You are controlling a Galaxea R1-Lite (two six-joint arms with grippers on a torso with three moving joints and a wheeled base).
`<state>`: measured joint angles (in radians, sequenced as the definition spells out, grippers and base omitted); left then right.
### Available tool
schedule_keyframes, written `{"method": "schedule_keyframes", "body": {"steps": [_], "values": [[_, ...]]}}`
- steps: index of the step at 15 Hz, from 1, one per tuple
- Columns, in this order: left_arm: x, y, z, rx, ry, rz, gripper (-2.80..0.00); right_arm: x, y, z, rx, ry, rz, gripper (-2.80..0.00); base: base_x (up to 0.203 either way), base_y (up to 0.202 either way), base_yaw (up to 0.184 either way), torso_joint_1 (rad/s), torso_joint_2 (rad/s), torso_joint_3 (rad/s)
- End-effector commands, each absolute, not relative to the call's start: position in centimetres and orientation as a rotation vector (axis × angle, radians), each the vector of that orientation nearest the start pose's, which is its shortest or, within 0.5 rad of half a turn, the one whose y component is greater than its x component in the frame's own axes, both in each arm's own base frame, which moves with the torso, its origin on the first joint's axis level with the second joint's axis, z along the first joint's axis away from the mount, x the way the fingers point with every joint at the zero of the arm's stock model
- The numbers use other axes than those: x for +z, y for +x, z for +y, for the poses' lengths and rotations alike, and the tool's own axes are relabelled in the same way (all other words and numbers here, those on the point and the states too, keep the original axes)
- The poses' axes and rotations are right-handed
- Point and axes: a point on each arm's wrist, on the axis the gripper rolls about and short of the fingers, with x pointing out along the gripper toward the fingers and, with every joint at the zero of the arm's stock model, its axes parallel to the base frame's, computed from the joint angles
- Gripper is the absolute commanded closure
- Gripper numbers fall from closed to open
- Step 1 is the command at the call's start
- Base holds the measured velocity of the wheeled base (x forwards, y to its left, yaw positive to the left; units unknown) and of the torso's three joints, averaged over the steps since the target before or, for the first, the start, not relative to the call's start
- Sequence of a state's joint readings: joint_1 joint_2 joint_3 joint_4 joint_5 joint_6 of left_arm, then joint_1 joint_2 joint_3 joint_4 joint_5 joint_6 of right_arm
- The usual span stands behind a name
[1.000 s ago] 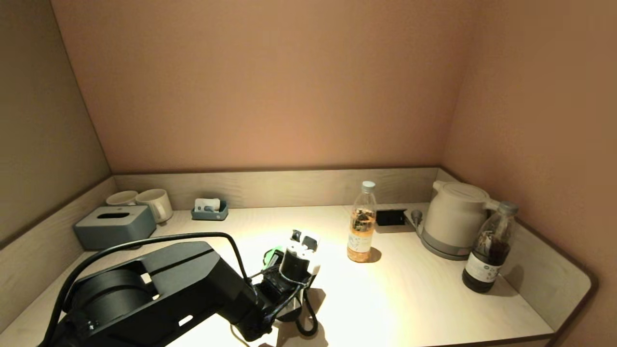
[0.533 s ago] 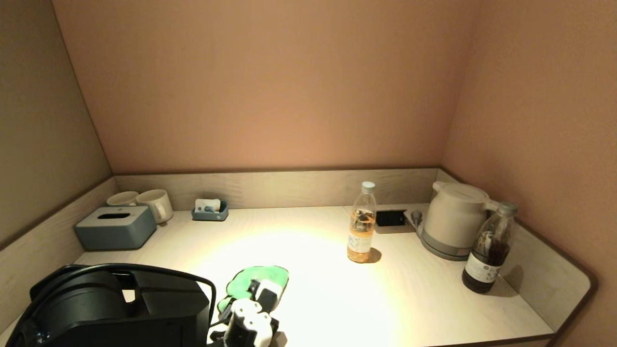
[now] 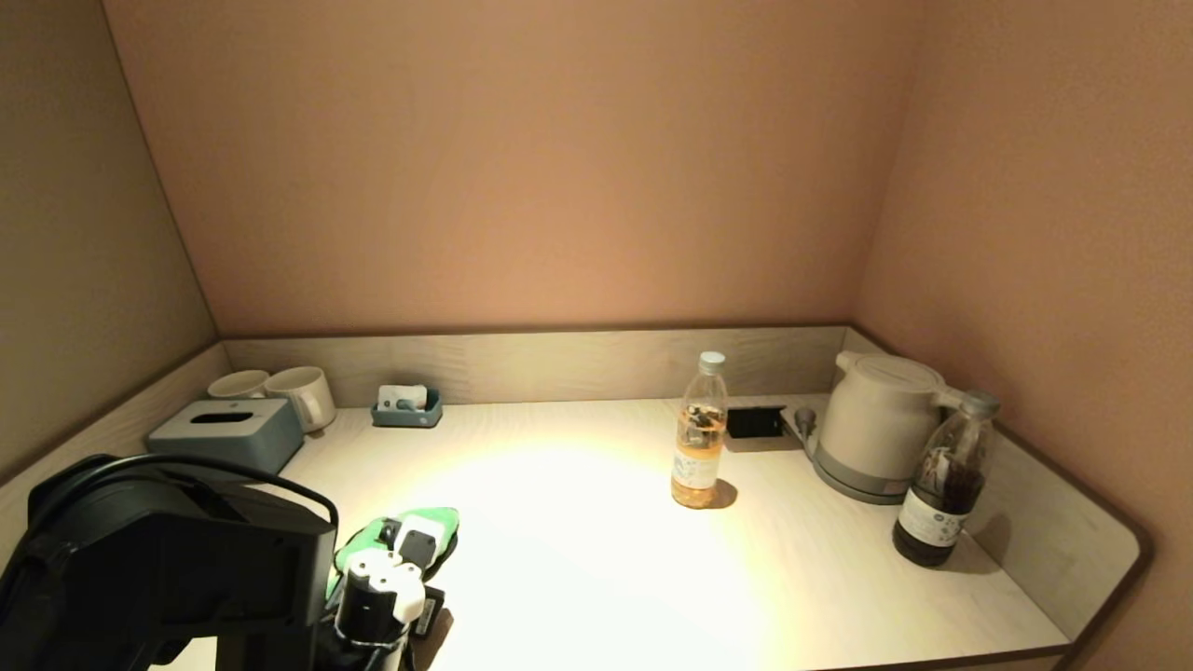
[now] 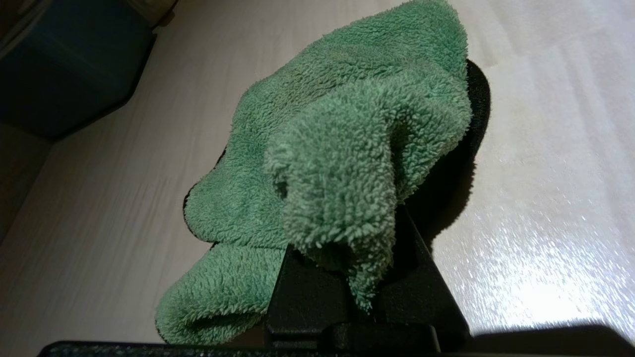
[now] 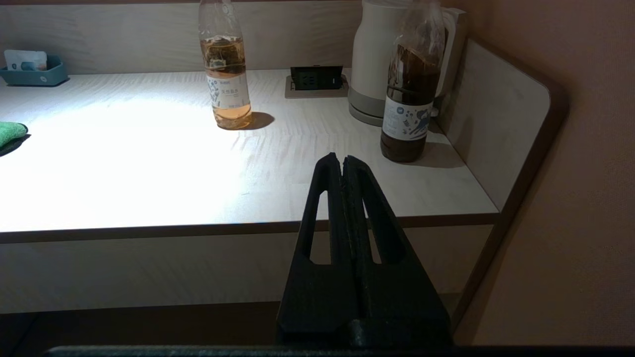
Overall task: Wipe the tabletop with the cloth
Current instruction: Sweep the stains on the table
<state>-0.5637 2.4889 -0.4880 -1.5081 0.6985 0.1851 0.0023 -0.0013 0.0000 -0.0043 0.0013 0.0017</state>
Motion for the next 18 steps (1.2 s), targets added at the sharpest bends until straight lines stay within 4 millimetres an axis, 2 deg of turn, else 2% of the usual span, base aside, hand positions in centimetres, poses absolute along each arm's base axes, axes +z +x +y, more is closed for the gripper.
{"method": "schedule_keyframes", "body": {"steps": [1,6,8,10,12,14,17,18], "values": [[-4.2,30.8,-15.8,0.155,0.402,0.296,0.00,7.6,-2.3,0.0,0.005,0.002,-0.005,0.00,0.000,0.000,0.000,0.000,0.00,0.000],[1.5,35.9,-17.9,0.197,0.307,0.113,0.00,7.6,-2.3,0.0,0.005,0.002,-0.005,0.00,0.000,0.000,0.000,0.000,0.00,0.000],[2.6,37.4,-19.0,0.198,0.285,0.090,0.00,7.6,-2.3,0.0,0.005,0.002,-0.005,0.00,0.000,0.000,0.000,0.000,0.00,0.000],[2.2,37.6,-19.7,0.186,0.288,0.102,0.00,7.6,-2.3,0.0,0.005,0.002,-0.005,0.00,0.000,0.000,0.000,0.000,0.00,0.000],[1.4,38.3,-21.9,0.160,0.280,0.097,0.00,7.6,-2.3,0.0,0.005,0.002,-0.005,0.00,0.000,0.000,0.000,0.000,0.00,0.000],[1.0,37.9,-23.9,0.135,0.264,0.088,0.00,7.6,-2.3,0.0,0.005,0.002,-0.005,0.00,0.000,0.000,0.000,0.000,0.00,0.000],[5.5,37.2,-23.8,0.152,0.208,0.022,0.00,7.6,-2.3,0.0,0.005,0.002,-0.005,0.00,0.000,0.000,0.000,0.000,0.00,0.000],[7.9,36.8,-23.5,0.157,0.183,-0.008,0.00,7.6,-2.3,0.0,0.005,0.002,-0.005,0.00,0.000,0.000,0.000,0.000,0.00,0.000]]}}
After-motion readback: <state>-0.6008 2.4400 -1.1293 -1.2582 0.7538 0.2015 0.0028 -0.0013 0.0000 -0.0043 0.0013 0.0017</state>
